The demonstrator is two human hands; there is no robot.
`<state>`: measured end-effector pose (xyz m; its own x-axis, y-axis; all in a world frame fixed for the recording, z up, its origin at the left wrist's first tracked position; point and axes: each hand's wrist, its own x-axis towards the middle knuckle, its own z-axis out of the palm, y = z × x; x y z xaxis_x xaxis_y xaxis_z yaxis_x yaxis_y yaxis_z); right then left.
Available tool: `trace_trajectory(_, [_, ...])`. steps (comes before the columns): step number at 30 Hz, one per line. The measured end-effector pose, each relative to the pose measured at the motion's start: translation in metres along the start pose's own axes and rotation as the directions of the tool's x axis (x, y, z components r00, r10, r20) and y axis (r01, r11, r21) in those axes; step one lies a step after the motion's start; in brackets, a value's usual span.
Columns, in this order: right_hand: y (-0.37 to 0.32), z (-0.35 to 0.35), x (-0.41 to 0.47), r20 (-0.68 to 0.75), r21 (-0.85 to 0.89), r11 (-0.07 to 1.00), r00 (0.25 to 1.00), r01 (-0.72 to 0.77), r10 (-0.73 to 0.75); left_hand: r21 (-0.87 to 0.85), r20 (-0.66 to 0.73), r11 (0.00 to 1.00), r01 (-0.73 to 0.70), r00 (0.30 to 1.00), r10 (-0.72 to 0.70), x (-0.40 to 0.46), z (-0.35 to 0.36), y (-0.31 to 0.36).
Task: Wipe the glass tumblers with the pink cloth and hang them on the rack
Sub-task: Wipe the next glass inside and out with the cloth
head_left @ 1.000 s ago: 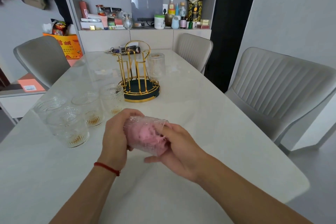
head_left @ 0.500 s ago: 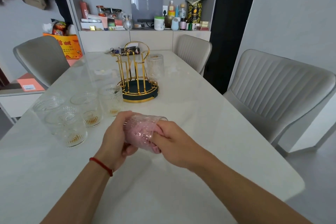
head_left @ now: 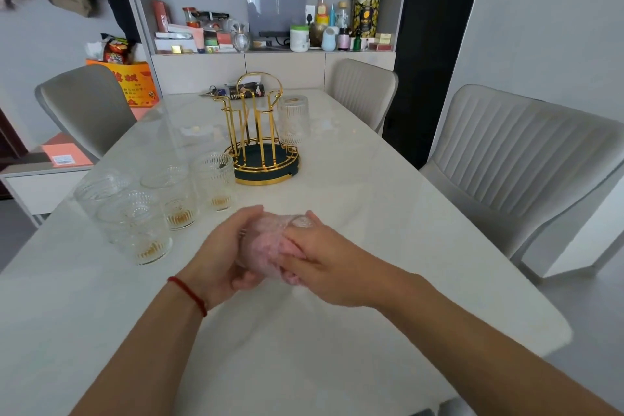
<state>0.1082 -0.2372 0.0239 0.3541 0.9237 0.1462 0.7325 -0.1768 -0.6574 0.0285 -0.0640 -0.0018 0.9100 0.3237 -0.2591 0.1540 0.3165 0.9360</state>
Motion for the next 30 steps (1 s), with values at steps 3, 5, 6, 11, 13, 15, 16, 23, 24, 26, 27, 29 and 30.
trace_trajectory(3, [0.0, 0.015, 0.0, -0.07, 0.116, 0.993, 0.997, -0.025, 0.034, -0.059, -0.232, 0.985, -0.164, 0.962, 0.146, -0.001, 0.015, -0.008])
trace_trajectory(5, [-0.005, 0.023, 0.0, -0.183, 0.433, 0.9, 0.972, -0.055, 0.148, -0.066, -0.308, 0.936, -0.346, 0.899, 0.311, -0.001, 0.021, -0.009])
trace_trajectory(6, [-0.008, 0.025, 0.0, -0.196, 0.6, 0.797, 0.952, -0.073, 0.235, -0.026, -0.315, 0.892, -0.452, 0.85, 0.422, -0.003, 0.023, -0.009])
trace_trajectory(11, [-0.019, 0.032, 0.0, 0.058, 0.986, 0.127, 0.936, -0.109, 0.348, 0.292, -0.12, 0.508, -0.81, 0.497, 0.86, -0.001, 0.005, -0.015])
trace_trajectory(13, [-0.013, 0.027, 0.0, -0.001, 0.968, 0.24, 0.949, -0.079, 0.316, 0.218, -0.067, 0.612, -0.76, 0.614, 0.786, 0.0, 0.002, -0.014])
trace_trajectory(15, [-0.008, 0.015, -0.002, -0.105, 0.808, 0.586, 0.965, -0.058, 0.241, 0.013, -0.013, 0.877, -0.48, 0.877, 0.48, -0.002, -0.001, -0.006])
trace_trajectory(16, [-0.008, 0.007, -0.004, -0.128, 0.636, 0.769, 0.976, -0.057, 0.178, -0.029, 0.042, 0.954, -0.299, 0.953, 0.3, -0.002, -0.003, -0.003])
trace_trajectory(23, [0.001, 0.023, -0.004, -0.149, 0.391, 0.908, 0.963, -0.152, 0.226, 0.024, -0.282, 0.944, -0.33, 0.903, 0.323, 0.003, 0.018, -0.014])
trace_trajectory(24, [-0.002, 0.028, -0.003, -0.147, 0.536, 0.83, 0.951, -0.154, 0.272, 0.063, -0.287, 0.909, -0.413, 0.865, 0.413, 0.003, 0.017, -0.015])
trace_trajectory(26, [-0.005, 0.034, 0.0, -0.033, 0.831, 0.527, 0.93, -0.179, 0.367, 0.162, -0.239, 0.801, -0.577, 0.764, 0.599, 0.006, 0.006, -0.016])
trace_trajectory(27, [-0.007, 0.035, 0.0, 0.054, 0.932, 0.303, 0.906, -0.196, 0.419, 0.187, -0.203, 0.743, -0.643, 0.715, 0.669, 0.008, -0.001, -0.016])
trace_trajectory(29, [-0.015, 0.032, -0.006, 0.179, 0.981, -0.013, 0.877, -0.193, 0.446, 0.156, -0.182, 0.708, -0.689, 0.684, 0.706, 0.01, -0.01, -0.013])
trace_trajectory(30, [-0.016, 0.03, -0.01, 0.17, 0.985, -0.07, 0.887, -0.155, 0.428, 0.116, -0.196, 0.727, -0.677, 0.702, 0.685, 0.009, -0.01, -0.011])
